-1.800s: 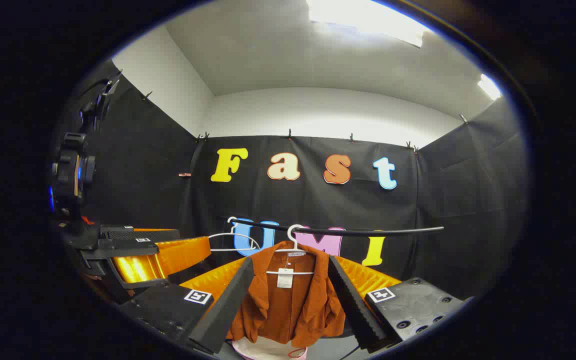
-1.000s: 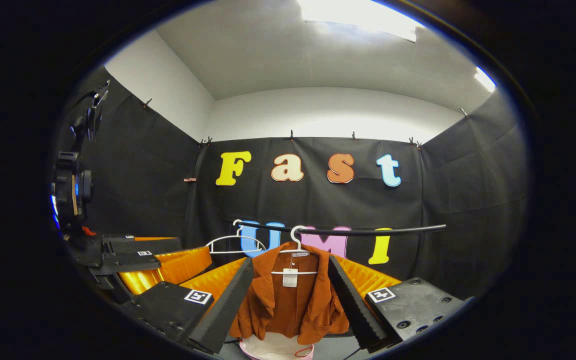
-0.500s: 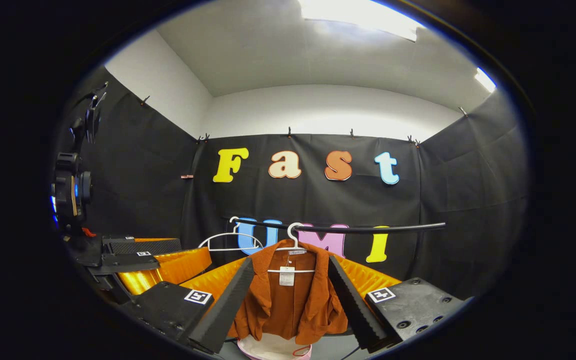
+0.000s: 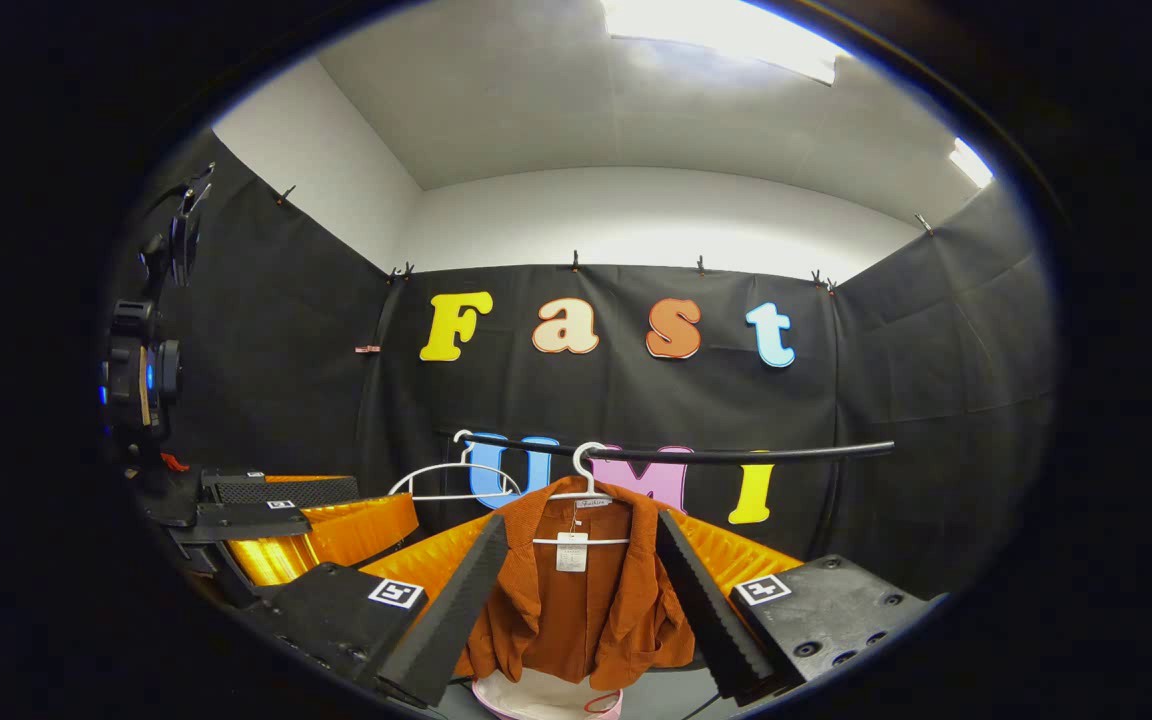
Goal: Grasp the clothes on the hanger with both hands and then place them into the laundry hamper below.
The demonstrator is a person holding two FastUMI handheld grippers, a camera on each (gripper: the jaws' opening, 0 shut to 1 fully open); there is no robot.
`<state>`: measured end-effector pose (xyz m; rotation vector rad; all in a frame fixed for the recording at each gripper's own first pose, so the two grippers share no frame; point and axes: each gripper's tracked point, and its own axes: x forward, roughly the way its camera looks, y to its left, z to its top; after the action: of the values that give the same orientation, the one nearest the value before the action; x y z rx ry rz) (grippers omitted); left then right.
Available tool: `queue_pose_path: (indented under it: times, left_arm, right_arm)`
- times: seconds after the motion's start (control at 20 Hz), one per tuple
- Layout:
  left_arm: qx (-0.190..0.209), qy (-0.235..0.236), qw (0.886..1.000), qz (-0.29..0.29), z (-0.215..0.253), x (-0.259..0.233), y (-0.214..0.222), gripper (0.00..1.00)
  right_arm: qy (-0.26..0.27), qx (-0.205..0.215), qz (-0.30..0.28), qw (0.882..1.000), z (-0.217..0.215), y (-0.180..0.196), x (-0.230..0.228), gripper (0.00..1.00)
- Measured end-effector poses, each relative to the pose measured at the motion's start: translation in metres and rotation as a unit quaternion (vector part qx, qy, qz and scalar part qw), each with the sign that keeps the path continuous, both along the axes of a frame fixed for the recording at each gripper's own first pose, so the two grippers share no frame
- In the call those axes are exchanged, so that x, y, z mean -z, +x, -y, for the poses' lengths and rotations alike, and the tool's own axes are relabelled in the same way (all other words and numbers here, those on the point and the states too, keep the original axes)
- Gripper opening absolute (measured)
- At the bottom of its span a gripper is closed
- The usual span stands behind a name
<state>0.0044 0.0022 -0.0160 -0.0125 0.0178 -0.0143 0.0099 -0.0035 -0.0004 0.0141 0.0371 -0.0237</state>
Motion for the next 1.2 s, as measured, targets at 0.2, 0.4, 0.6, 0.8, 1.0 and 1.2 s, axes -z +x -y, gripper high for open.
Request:
queue_pose_path:
  times: [0.2, 0.4, 0.6, 0.8, 1.0, 1.2]
  left_arm:
    - [0.02, -0.003, 1.0, -0.009, -0.011, 0.01, 0.001, 0.95]
    - [0.039, -0.007, 0.999, -0.019, -0.026, 0.024, 0.005, 0.95]
    - [0.045, -0.016, 0.998, -0.037, -0.037, 0.047, 0.015, 0.95]
    - [0.048, -0.013, 0.998, -0.045, -0.043, 0.07, 0.041, 0.94]
    - [0.046, -0.022, 0.998, -0.029, -0.044, 0.088, 0.083, 0.94]
    - [0.017, -0.032, 0.999, -0.009, -0.052, 0.108, 0.137, 0.95]
  right_arm:
    - [-0.004, 0.017, -0.005, 1.0, -0.004, 0.004, 0.006, 0.96]
    - [-0.006, 0.038, -0.012, 0.999, -0.01, 0.004, 0.016, 0.97]
    - [-0.017, 0.053, -0.03, 0.998, -0.013, 0.012, 0.036, 0.97]
    - [-0.009, 0.067, -0.042, 0.997, -0.001, 0.031, 0.058, 0.97]
    - [-0.011, 0.065, -0.049, 0.997, 0.014, 0.072, 0.093, 0.99]
    - [0.01, 0.039, -0.056, 0.998, 0.027, 0.121, 0.129, 0.98]
